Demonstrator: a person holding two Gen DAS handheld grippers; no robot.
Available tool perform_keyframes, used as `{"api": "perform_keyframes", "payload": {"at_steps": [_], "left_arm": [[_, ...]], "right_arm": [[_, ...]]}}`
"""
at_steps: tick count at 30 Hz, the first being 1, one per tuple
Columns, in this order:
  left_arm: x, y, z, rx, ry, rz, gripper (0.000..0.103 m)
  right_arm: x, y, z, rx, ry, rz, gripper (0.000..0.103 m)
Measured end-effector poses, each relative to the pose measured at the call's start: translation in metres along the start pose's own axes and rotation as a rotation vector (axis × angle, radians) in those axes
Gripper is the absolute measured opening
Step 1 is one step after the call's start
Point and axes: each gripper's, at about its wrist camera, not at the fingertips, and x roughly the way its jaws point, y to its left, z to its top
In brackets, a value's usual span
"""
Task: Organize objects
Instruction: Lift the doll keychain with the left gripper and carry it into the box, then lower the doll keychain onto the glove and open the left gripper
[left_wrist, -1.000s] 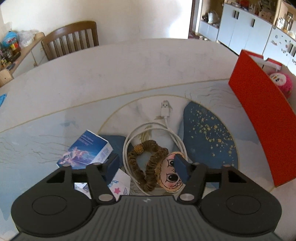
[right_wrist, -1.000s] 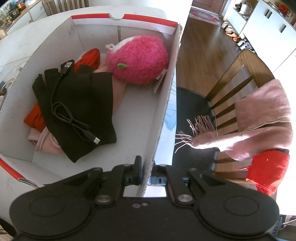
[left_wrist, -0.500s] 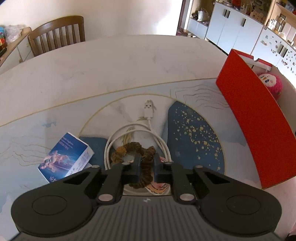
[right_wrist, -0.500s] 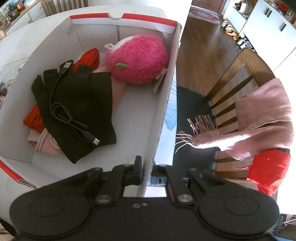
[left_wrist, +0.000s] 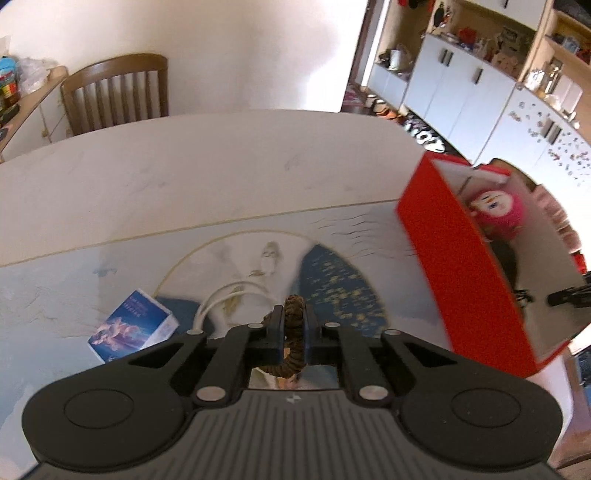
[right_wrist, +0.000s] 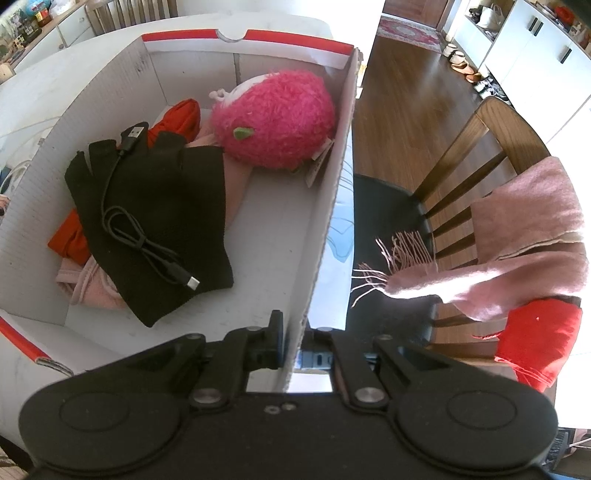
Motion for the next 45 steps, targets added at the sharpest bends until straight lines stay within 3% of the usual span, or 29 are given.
{"api": "perform_keyframes", "payload": {"at_steps": [11, 20, 26, 31, 45], "left_arm": [[-0.034, -0.077, 0.035, 0.127, -0.099, -0.154, 0.008], [-0.031, -0.146, 0.064, 0.231, -0.109, -0.281, 0.008], [-0.009, -0.197, 0.079, 0.307, -0.088, -0.342, 0.008], [0.018, -0.229, 0.085, 0.312, -0.035, -0.403, 0.008], [0.092, -0.285, 0.078, 0.378, 0.073, -0.411, 0.008]], "right_arm": [[-0.001, 0.001, -0.001, -0.012, -0.006, 0.000, 0.006], [-0.001, -0.002, -0.002, -0.007, -0.015, 0.012, 0.006], [0.000, -0.003, -0.002, -0.004, -0.018, 0.020, 0.006], [0.000, -0.004, -0.003, -0.003, -0.021, 0.027, 0.007], [0.000, -0.008, -0.002, 0.008, -0.024, 0.049, 0.007]]}}
